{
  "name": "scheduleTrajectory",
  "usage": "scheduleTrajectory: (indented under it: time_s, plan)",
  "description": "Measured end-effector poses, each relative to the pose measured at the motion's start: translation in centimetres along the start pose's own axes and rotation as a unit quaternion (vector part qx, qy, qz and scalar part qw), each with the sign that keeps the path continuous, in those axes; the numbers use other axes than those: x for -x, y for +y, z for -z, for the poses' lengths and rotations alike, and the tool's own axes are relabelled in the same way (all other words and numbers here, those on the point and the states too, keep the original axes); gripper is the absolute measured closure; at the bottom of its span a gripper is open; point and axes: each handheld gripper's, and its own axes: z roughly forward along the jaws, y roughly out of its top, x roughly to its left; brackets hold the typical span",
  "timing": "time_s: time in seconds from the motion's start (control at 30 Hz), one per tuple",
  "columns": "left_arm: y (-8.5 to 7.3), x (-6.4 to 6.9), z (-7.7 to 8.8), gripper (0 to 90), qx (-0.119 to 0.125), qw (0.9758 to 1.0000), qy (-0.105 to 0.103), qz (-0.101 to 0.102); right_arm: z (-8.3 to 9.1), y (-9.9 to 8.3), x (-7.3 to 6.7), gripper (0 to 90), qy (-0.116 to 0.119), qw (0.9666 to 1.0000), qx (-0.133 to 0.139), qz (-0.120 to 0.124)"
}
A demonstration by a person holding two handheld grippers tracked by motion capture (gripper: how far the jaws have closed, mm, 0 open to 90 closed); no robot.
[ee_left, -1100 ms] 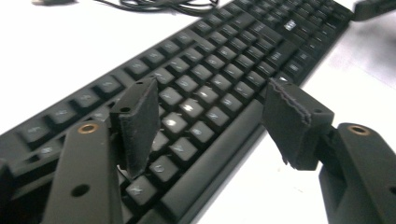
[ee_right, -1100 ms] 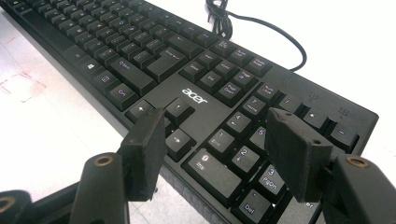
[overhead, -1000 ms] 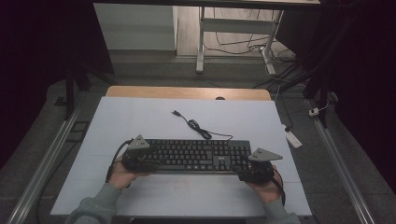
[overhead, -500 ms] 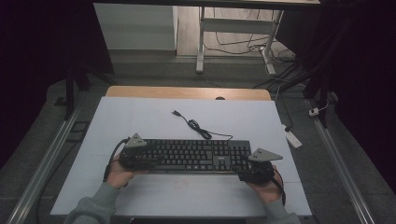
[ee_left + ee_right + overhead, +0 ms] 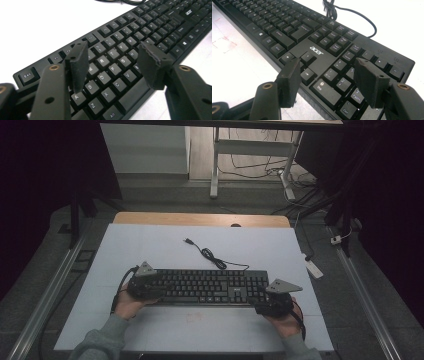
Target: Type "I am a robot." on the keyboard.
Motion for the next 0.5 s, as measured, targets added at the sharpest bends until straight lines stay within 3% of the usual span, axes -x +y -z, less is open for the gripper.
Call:
scheduleTrajectory:
  time_s: [0.5]
  plan:
    - [0.5,-0.1,-1.6,71.9,-0.010,0.9998,0.002,-0.014,-0.2,-0.1,0.0,38.6,0.000,1.0000,-0.003,0.000]
